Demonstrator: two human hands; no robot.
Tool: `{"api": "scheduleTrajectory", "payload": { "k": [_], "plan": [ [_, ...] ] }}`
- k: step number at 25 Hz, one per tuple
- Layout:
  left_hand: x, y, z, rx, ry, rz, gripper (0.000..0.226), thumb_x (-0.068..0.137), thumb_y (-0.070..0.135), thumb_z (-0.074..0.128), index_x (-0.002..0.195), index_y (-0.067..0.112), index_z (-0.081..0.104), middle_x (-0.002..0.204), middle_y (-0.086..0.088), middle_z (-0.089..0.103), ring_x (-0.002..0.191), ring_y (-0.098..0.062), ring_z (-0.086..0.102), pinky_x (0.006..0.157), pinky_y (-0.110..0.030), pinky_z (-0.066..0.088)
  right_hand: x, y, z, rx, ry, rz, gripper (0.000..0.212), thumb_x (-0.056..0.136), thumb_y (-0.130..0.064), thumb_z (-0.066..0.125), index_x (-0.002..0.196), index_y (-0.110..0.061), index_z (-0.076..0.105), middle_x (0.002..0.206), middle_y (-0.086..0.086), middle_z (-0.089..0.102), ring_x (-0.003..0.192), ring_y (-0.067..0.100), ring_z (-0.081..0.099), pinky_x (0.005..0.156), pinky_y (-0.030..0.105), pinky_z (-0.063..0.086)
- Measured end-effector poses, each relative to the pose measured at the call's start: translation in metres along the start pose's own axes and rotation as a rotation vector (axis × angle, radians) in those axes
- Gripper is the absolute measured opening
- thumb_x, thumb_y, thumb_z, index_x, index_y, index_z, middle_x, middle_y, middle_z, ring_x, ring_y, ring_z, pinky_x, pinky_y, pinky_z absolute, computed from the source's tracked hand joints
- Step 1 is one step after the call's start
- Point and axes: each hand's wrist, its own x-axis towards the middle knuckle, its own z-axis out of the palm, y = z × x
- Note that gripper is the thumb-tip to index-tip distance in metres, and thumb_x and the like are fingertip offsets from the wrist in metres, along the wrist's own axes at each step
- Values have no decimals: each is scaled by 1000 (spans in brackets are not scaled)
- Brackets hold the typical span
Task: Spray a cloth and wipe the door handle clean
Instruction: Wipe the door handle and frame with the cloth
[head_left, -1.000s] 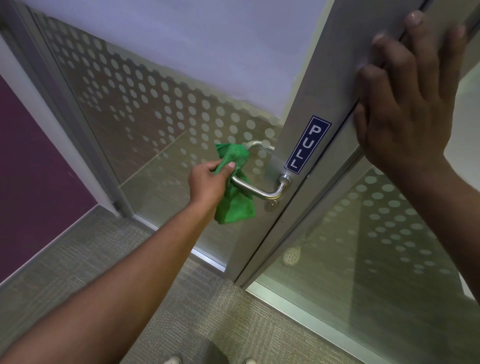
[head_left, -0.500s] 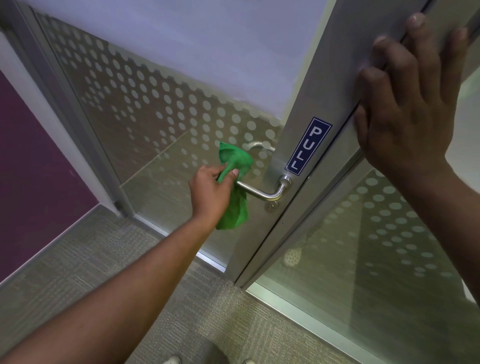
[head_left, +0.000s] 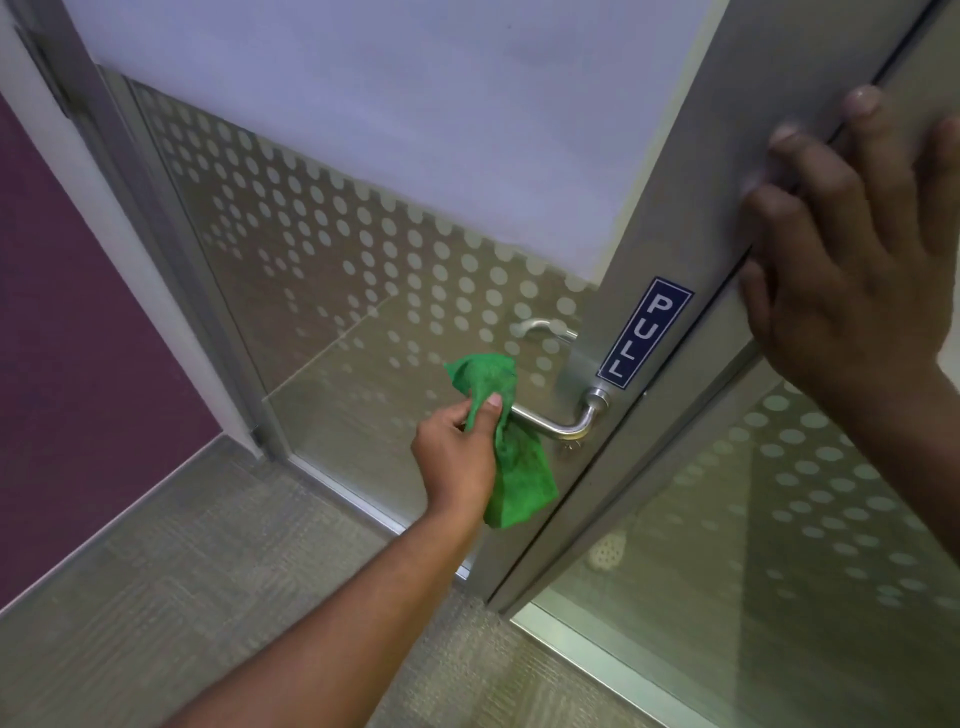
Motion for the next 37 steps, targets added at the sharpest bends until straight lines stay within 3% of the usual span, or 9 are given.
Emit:
{"api": "scheduleTrajectory", "payload": {
  "k": [3,7,12,16,19,23,28,33,37],
  "plan": [
    [22,16,5,168,17,196,36,93,24,80,125,9,78,117,-8,75,106,-18,69,100,-31,53,1,1,-1,-5,-33,-117,45,113,-24,46,151,-2,54,170,15,39,165,38,18,133,56,-4],
    [29,14,12,369,-46,490,30,94,16,78,123,13,79,123,-7,72,112,-25,69,97,-41,57,0,-1,3,-38,-95,-328,43,115,-27,50,154,-10,57,169,13,43,162,37,29,131,62,12],
    [-5,-18,18,448,-271,898,24,95,19,73,117,12,79,117,-4,76,123,-23,64,123,-42,38,0,1,8,-40,-120,-324,41,118,-26,45,154,-12,55,170,11,42,161,36,31,132,60,12],
    [-28,-28,46,569,-464,1196,24,90,15,74,112,9,82,119,-8,79,122,-32,70,118,-52,45,1,-1,5,-92,-147,-329,39,118,-24,43,152,-11,58,169,12,44,159,38,35,129,63,22],
    [-16,-17,57,668,-433,1266,30,81,4,86,111,9,81,117,-10,77,118,-34,71,114,-51,49,2,1,3,-138,-153,-342,38,119,-22,42,152,-12,59,167,12,46,157,39,38,128,62,23],
    [5,-22,46,694,-471,1440,26,91,10,80,117,6,78,126,-15,74,121,-37,68,108,-52,51,6,0,1,-178,-128,-351,36,120,-19,43,150,-12,61,164,12,51,154,40,43,126,63,31],
    [29,-37,8,694,-513,1530,26,97,7,74,123,4,76,136,-17,71,130,-37,62,115,-57,45,8,-2,-3,-198,-122,-350,37,120,-17,40,147,-11,65,160,11,55,151,38,48,123,63,36],
    [14,-14,51,776,-479,1493,22,93,6,80,115,5,76,125,-9,72,116,-34,65,86,-48,56,8,-4,-4,-230,-124,-366,39,121,-15,35,145,-12,66,159,10,57,150,38,50,122,63,37],
    [21,-27,32,750,-488,1500,27,96,6,77,123,6,76,135,-12,71,122,-37,66,99,-53,54,6,-2,-5,-226,-129,-370,40,121,-15,34,146,-11,65,160,11,56,151,39,48,123,63,34]
  ]
}}
